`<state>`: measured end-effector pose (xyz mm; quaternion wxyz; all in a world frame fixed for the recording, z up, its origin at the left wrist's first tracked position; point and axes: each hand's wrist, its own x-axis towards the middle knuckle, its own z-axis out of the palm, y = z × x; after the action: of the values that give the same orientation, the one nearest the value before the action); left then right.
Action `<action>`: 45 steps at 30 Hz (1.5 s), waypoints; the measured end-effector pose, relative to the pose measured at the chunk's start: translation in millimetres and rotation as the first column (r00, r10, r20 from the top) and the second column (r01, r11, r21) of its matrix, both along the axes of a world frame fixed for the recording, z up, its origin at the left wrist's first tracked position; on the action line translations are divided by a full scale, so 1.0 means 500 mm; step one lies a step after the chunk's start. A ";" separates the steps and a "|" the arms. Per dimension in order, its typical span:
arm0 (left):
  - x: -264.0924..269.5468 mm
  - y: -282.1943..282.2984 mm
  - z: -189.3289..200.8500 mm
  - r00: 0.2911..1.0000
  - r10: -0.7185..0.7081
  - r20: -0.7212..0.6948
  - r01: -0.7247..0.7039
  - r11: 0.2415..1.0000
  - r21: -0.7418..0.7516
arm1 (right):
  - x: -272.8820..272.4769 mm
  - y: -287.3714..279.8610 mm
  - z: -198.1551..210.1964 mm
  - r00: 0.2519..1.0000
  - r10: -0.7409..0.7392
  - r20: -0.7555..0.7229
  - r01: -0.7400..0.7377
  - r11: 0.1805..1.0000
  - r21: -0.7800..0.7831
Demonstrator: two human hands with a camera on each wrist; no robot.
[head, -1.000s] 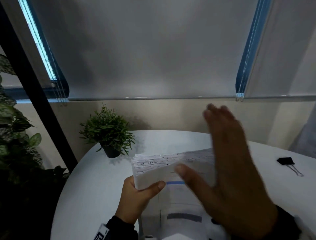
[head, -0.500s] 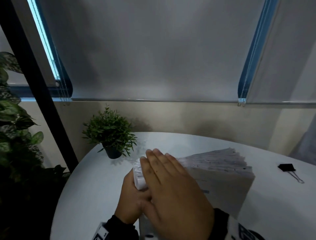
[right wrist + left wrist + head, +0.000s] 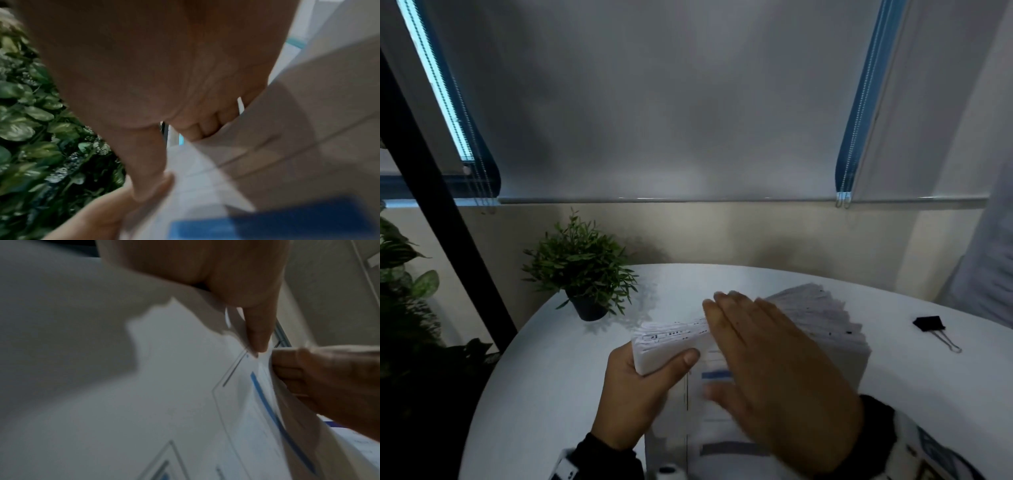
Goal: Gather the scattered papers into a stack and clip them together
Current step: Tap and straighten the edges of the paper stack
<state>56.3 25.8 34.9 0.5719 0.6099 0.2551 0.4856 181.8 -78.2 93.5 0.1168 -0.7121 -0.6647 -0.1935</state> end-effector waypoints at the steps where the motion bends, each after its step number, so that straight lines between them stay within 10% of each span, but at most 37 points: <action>1: -0.002 0.001 0.000 1.000 -0.008 0.016 0.008 1.000 0.015 | 0.014 -0.005 0.000 0.999 -0.034 -0.011 0.034 0.999 -0.018; 6: -0.004 0.012 -0.007 1.000 0.003 0.028 -0.004 0.999 0.034 | 0.111 -0.026 0.009 0.999 -0.012 0.050 0.012 1.000 0.004; 10: -0.008 0.017 -0.003 1.000 -0.028 0.000 0.028 0.997 0.071 | 0.184 -0.033 0.047 0.980 -0.027 -0.196 -0.021 0.972 -0.235; 13: -0.008 0.017 0.004 0.997 -0.075 -0.024 0.076 0.994 0.075 | 0.220 -0.035 0.034 0.895 0.064 -0.441 -0.146 0.977 -0.155; 23: 0.010 0.023 0.004 1.000 0.006 -0.031 -0.001 0.989 0.148 | 0.236 -0.039 -0.001 0.772 0.255 -0.582 -0.242 0.965 0.102; 28: 0.023 0.021 -0.006 0.987 0.150 -0.063 -0.141 0.982 0.127 | 0.229 -0.026 -0.032 0.582 0.346 -0.736 -0.143 0.934 0.327; 33: 0.030 0.042 -0.030 0.978 0.158 -0.138 -0.146 0.985 0.091 | 0.212 -0.004 -0.102 0.082 0.506 -0.858 0.151 0.845 0.513; 35: 0.032 0.043 -0.028 0.974 0.191 -0.125 -0.184 0.981 0.063 | 0.216 -0.002 -0.115 -0.011 0.475 -0.880 0.141 0.872 0.469; 40: 0.047 0.016 0.005 0.942 0.294 -0.165 -0.241 0.929 0.282 | 0.196 -0.012 -0.120 0.224 0.448 -0.866 0.154 0.861 0.485; 45: 0.037 0.030 0.020 0.922 0.363 0.137 -0.377 0.753 0.540 | 0.176 -0.014 -0.078 0.578 0.523 -0.626 0.150 0.686 0.712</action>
<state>74.9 40.9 45.0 0.2650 0.6811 0.2116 0.6489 269.7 -85.2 54.5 0.6816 -0.5366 -0.4915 -0.0775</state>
